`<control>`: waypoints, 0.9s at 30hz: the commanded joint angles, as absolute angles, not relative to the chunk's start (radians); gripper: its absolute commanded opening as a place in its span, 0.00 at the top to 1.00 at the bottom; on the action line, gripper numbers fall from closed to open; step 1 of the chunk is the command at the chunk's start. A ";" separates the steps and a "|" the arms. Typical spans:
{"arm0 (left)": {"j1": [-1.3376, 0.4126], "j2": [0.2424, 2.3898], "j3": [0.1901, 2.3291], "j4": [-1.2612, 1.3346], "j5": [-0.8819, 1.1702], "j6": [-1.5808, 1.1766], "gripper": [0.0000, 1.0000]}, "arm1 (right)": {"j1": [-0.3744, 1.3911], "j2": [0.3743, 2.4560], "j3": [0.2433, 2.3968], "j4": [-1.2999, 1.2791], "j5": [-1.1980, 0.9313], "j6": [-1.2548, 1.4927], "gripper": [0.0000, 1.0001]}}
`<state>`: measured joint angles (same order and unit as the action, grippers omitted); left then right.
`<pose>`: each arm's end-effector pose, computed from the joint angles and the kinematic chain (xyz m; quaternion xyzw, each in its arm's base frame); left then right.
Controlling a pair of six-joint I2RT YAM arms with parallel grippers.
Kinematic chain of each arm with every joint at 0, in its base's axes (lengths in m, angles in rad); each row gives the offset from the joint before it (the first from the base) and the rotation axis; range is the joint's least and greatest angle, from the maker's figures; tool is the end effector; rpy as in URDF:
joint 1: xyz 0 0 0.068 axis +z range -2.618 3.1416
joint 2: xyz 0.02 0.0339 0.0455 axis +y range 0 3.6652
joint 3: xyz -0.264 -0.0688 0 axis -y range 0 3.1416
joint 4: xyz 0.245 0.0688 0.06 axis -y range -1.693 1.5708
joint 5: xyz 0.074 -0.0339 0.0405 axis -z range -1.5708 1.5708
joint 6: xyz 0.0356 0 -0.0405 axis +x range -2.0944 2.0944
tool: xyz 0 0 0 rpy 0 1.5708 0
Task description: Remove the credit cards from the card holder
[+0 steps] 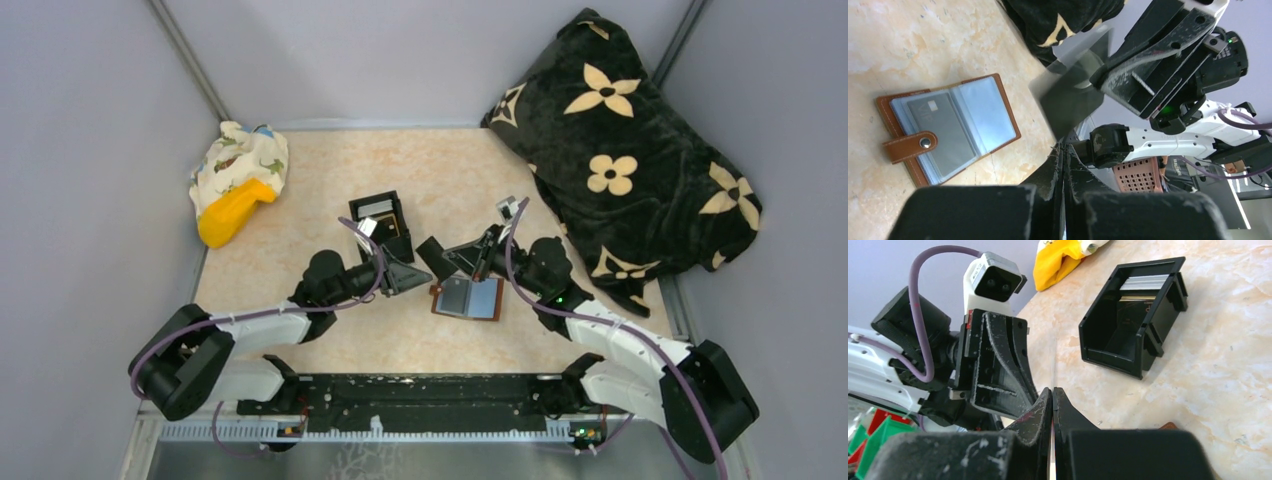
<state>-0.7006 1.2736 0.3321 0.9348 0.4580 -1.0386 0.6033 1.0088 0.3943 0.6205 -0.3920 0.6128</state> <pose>0.1743 -0.1676 0.2025 0.0415 0.7080 -0.6283 0.3197 0.1743 0.1366 0.2453 -0.1348 0.6921 0.5101 0.4925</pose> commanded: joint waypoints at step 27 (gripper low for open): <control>-0.698 1.290 0.695 0.129 -0.382 -0.640 0.20 | 0.594 1.125 0.644 0.465 -0.266 0.384 1.00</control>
